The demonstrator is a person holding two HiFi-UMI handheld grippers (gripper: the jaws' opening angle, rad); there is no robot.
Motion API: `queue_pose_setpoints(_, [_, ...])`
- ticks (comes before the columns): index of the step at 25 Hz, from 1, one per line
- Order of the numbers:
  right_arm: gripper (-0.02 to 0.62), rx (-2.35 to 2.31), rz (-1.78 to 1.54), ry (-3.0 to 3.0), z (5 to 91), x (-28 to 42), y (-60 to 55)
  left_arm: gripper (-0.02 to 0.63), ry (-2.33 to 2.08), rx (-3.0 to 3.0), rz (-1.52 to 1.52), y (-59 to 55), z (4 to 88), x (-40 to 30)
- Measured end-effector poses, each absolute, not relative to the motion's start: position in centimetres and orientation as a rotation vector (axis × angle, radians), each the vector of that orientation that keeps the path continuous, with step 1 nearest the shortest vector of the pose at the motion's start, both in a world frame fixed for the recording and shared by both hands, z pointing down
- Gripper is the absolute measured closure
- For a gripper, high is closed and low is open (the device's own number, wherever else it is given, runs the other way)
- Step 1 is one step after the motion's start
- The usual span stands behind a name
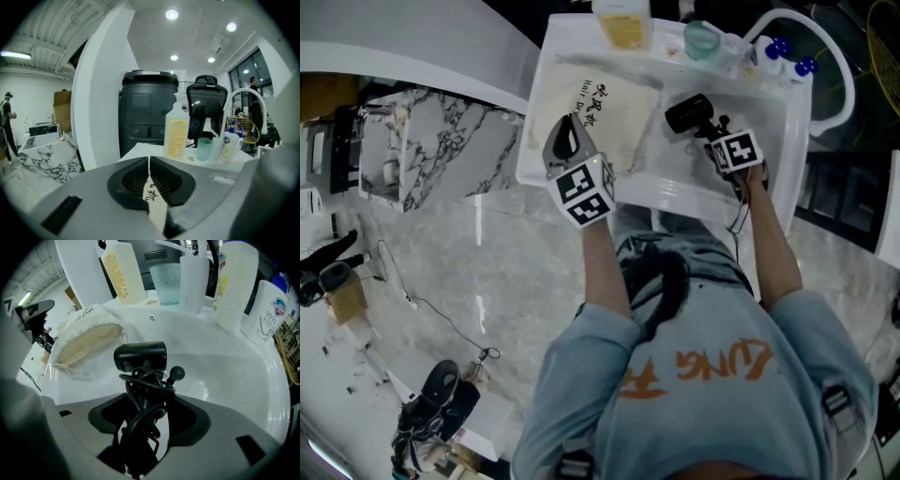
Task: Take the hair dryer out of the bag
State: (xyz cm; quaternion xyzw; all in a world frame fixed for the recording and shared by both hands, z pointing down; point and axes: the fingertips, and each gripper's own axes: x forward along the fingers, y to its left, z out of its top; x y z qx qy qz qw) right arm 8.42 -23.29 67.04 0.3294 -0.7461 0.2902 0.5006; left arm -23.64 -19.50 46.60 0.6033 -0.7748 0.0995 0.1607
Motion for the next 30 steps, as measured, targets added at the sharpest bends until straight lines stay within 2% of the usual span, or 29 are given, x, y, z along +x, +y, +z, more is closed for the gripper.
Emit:
queue_pose_setpoints(10, [0.325, 0.835, 0.641, -1.809, 69.5, 8.7, -24.0, 0.601, -2.067, 1.851, 0.222, -21.8, 47.5, -18.9])
queue_pose_setpoints(25, [0.312, 0.686, 0.864, -1.757, 70.8, 9.9, -20.9, 0.601, -1.890, 2.022, 0.210, -25.2, 47.5, -11.8])
queue_pose_setpoints(30, [0.377, 0.805, 0.847, -1.934, 65.8, 9.1, -23.6, 0.603, -1.866, 2.073, 0.176, -26.3, 46.2, -9.8])
